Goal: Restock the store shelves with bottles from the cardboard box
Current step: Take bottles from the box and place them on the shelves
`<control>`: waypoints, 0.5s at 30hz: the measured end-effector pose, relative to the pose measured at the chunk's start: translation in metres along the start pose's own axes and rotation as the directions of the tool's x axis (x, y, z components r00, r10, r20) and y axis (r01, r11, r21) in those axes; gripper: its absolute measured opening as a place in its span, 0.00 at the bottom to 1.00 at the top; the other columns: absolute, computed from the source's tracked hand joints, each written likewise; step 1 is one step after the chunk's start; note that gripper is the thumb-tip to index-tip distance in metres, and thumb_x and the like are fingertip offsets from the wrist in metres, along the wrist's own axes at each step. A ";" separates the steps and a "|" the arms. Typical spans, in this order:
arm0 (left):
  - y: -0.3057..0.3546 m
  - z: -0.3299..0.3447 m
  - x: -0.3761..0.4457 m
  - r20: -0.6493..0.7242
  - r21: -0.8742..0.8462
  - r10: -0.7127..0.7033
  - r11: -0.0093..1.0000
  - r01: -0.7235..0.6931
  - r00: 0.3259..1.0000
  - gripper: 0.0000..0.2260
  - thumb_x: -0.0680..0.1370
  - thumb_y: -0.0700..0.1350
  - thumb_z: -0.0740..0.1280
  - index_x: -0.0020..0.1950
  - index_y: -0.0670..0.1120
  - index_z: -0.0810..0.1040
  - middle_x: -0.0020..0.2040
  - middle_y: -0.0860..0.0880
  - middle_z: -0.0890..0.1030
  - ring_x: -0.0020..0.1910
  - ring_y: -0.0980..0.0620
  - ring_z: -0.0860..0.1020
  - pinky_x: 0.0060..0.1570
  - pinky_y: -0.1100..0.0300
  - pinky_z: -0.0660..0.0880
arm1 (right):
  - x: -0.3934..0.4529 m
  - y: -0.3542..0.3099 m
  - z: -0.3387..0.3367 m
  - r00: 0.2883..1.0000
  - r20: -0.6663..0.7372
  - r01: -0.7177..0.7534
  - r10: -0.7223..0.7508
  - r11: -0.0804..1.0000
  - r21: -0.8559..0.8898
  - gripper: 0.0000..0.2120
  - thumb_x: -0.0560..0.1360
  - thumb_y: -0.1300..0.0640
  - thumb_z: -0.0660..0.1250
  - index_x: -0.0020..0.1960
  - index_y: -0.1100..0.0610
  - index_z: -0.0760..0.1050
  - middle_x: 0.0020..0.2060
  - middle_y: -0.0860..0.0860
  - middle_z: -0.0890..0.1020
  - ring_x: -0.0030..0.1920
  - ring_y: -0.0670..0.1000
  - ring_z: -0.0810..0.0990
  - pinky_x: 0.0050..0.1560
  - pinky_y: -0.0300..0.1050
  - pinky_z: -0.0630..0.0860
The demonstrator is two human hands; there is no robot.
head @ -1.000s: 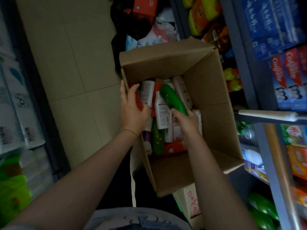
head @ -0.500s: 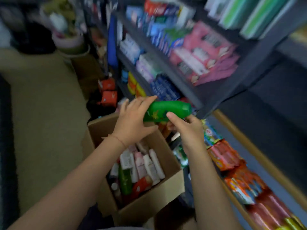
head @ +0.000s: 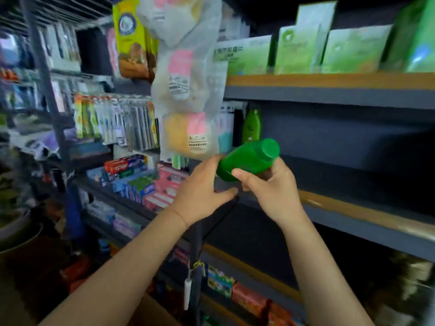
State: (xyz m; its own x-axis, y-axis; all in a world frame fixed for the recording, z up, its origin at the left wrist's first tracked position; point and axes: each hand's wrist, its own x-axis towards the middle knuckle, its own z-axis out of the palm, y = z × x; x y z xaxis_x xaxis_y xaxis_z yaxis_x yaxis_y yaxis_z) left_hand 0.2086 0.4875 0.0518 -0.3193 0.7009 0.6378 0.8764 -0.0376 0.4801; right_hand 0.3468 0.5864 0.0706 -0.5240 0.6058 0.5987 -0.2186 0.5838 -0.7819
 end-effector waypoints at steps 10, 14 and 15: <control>-0.034 0.071 0.041 0.124 0.237 0.016 0.971 -0.046 0.992 0.30 0.78 0.66 0.51 0.74 0.52 0.68 0.72 0.51 0.69 0.76 0.48 0.61 0.75 0.46 0.57 | 0.068 0.013 -0.058 0.987 -0.037 -0.161 0.157 0.973 -0.162 0.16 0.74 0.56 0.73 0.57 0.47 0.71 0.52 0.52 0.82 0.42 0.55 0.85 0.43 0.49 0.84; -0.042 0.081 0.045 0.040 0.153 0.020 0.988 -0.026 0.999 0.28 0.75 0.67 0.50 0.68 0.54 0.72 0.65 0.55 0.71 0.70 0.54 0.64 0.70 0.54 0.55 | 0.113 0.028 -0.049 0.944 -0.020 -0.325 0.330 0.916 -0.237 0.20 0.74 0.54 0.74 0.62 0.53 0.70 0.53 0.57 0.82 0.38 0.56 0.86 0.42 0.52 0.84; -0.043 0.082 0.046 0.033 0.135 0.015 0.991 -0.019 0.999 0.28 0.75 0.68 0.51 0.67 0.54 0.72 0.64 0.57 0.70 0.69 0.54 0.64 0.69 0.54 0.56 | 0.123 0.034 -0.045 0.930 -0.018 -0.358 0.367 0.896 -0.262 0.21 0.74 0.53 0.74 0.62 0.53 0.70 0.54 0.57 0.82 0.38 0.55 0.86 0.41 0.51 0.84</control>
State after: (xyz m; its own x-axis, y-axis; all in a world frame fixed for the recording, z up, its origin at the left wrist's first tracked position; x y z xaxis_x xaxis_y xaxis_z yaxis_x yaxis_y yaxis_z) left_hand 0.1856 0.5800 0.0106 -0.2941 0.7235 0.6245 0.9231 0.0456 0.3818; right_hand 0.3119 0.7045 0.1254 -0.5527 0.7873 0.2733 0.2074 0.4475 -0.8699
